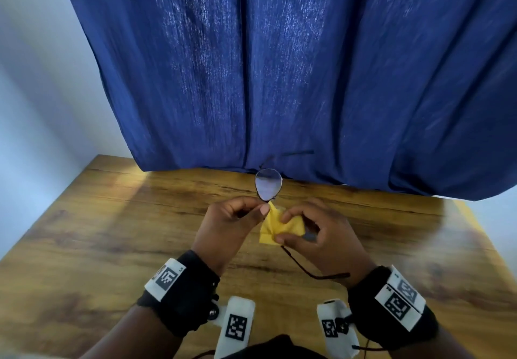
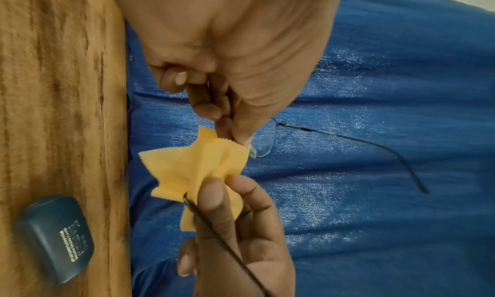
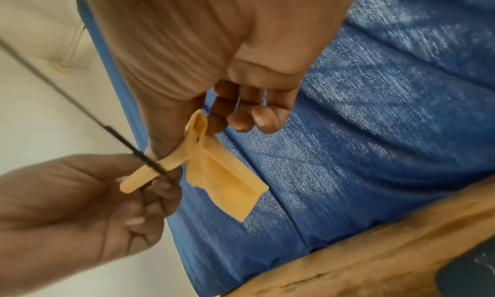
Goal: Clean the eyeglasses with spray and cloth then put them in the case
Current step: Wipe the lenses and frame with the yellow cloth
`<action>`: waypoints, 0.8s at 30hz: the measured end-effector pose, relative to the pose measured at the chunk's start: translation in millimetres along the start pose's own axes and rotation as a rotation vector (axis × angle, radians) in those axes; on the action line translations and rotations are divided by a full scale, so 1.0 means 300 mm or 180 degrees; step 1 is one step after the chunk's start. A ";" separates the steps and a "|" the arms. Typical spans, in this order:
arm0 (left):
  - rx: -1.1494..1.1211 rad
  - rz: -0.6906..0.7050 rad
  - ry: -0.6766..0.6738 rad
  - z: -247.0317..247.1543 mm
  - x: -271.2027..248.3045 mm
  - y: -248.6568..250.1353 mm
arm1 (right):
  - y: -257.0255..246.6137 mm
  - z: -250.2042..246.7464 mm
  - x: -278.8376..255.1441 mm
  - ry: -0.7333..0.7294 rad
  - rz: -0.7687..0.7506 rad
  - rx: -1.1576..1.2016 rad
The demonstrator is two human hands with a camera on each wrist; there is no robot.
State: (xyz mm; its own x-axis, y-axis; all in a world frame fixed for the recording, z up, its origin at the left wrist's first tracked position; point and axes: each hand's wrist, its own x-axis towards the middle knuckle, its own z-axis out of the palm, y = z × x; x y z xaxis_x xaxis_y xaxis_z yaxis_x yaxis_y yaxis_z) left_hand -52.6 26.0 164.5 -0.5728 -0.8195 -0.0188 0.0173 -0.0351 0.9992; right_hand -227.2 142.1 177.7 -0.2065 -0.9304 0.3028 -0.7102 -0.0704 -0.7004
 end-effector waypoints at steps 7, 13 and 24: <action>0.0214 0.0291 0.0047 -0.033 -0.014 0.006 | -0.066 0.026 0.018 -0.0075 0.0388 -0.0183; 0.0256 0.0463 0.0062 -0.101 -0.015 0.001 | -0.111 0.097 0.050 0.0133 0.0354 -0.0315; 0.0256 0.0311 -0.0139 -0.196 0.006 0.007 | -0.175 0.207 0.105 -0.0081 0.0889 0.0488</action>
State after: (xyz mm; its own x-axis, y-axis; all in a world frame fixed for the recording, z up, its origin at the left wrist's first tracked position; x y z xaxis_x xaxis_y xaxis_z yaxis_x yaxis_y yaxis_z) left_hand -5.4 -9.0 164.6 -0.6067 -0.7911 0.0786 0.0102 0.0911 0.9958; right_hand -154.7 94.3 184.0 -0.3611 -0.9299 0.0701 -0.5182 0.1375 -0.8441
